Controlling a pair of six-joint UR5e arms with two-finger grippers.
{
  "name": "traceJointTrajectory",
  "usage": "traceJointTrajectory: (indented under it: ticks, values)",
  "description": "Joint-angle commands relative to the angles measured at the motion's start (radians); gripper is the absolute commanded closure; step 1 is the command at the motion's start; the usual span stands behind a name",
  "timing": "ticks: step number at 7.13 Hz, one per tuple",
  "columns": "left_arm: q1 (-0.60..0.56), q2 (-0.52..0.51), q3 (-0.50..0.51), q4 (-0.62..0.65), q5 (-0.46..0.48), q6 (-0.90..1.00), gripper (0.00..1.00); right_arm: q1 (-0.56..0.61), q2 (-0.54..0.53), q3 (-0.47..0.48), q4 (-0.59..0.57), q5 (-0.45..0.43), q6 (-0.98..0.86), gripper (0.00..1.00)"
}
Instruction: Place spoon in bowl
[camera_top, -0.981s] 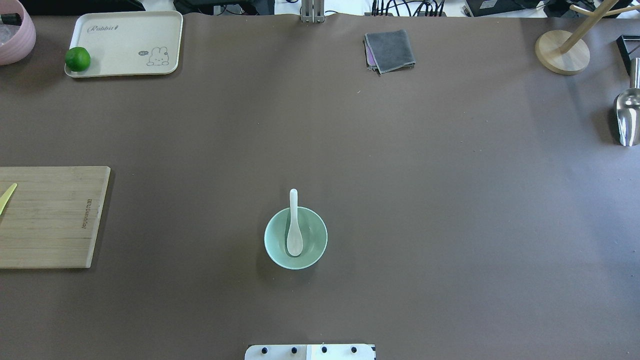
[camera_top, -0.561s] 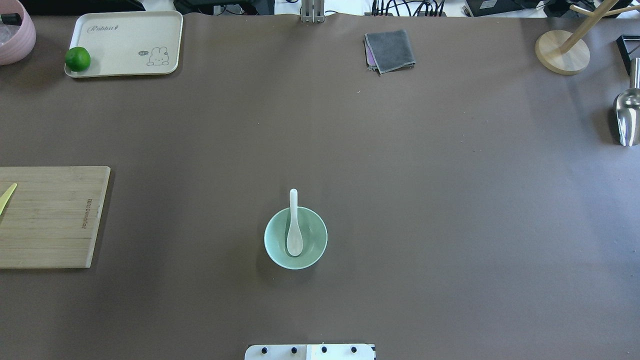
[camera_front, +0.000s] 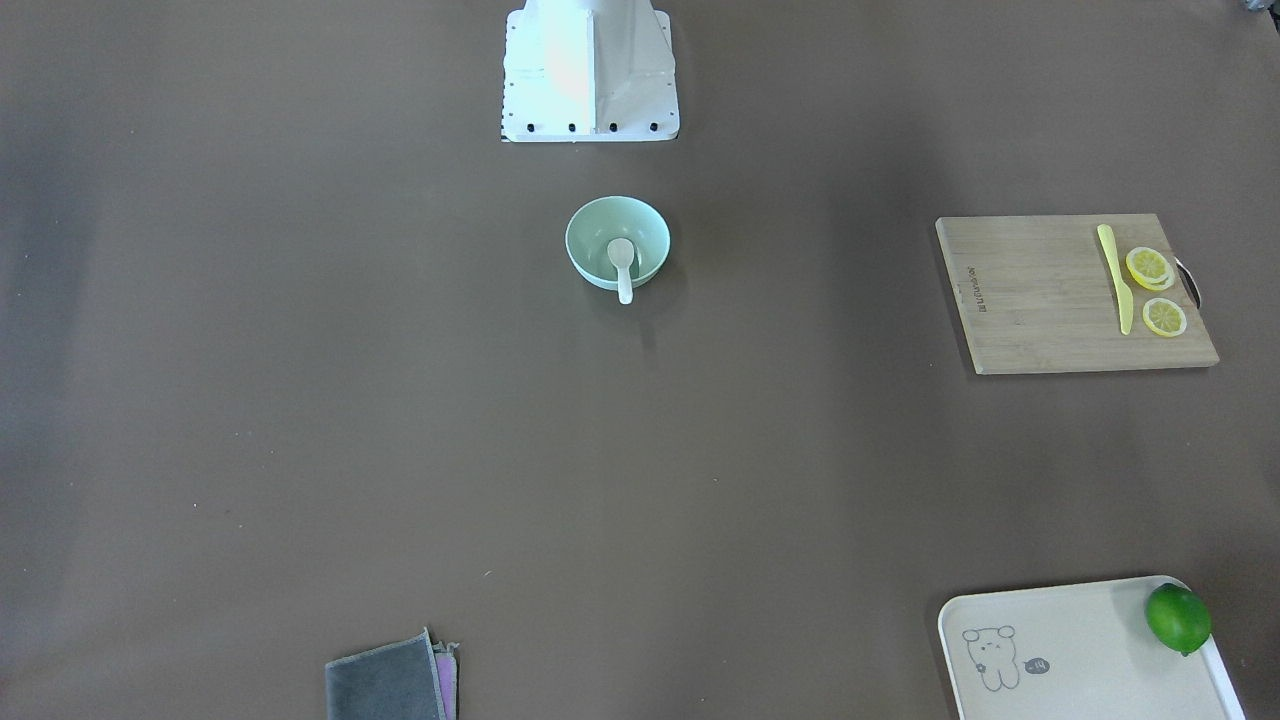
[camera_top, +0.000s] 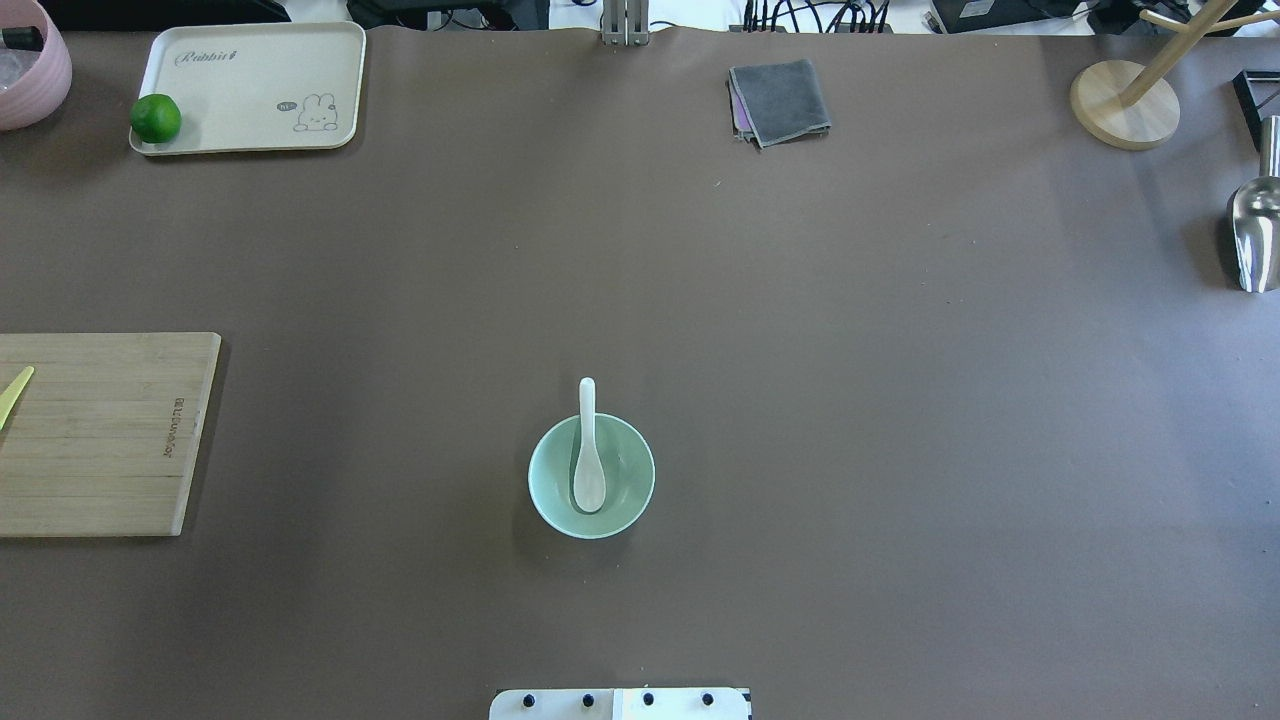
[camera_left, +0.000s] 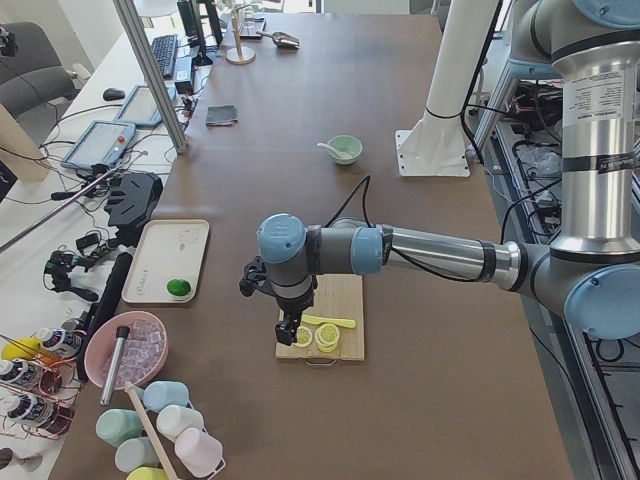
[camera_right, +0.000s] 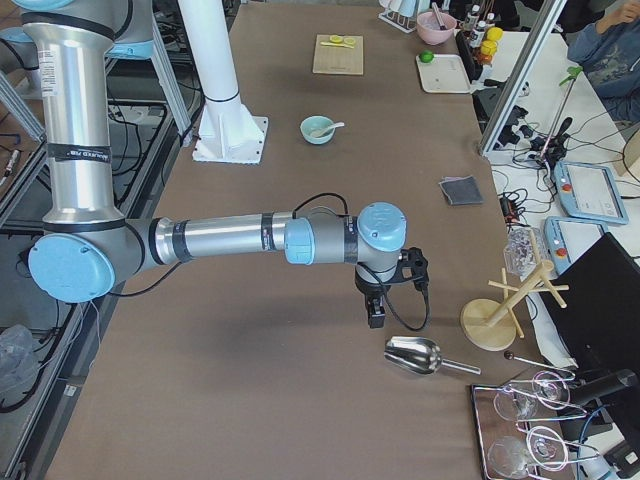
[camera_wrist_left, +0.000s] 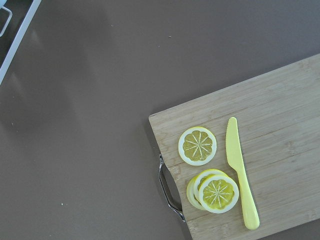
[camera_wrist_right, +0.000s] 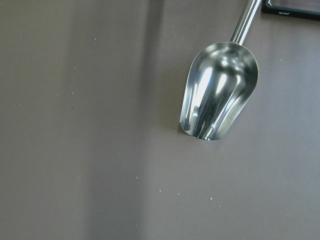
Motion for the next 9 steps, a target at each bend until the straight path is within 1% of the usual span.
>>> traceJointTrajectory:
  ticks: [1, 3, 9]
  values:
    - [-0.002, 0.000, 0.002, 0.000, 0.005, 0.002, 0.02, 0.006, -0.007, 0.006, 0.000, 0.015, 0.000, 0.00]
    - [-0.027, 0.009, 0.003, 0.000, 0.005, 0.002, 0.02, 0.004, -0.004, 0.004, 0.000, 0.019, 0.000, 0.00]
    - [-0.027, 0.015, 0.009, 0.000, 0.006, 0.002, 0.02, 0.006, -0.009, 0.004, 0.000, 0.021, 0.000, 0.00]
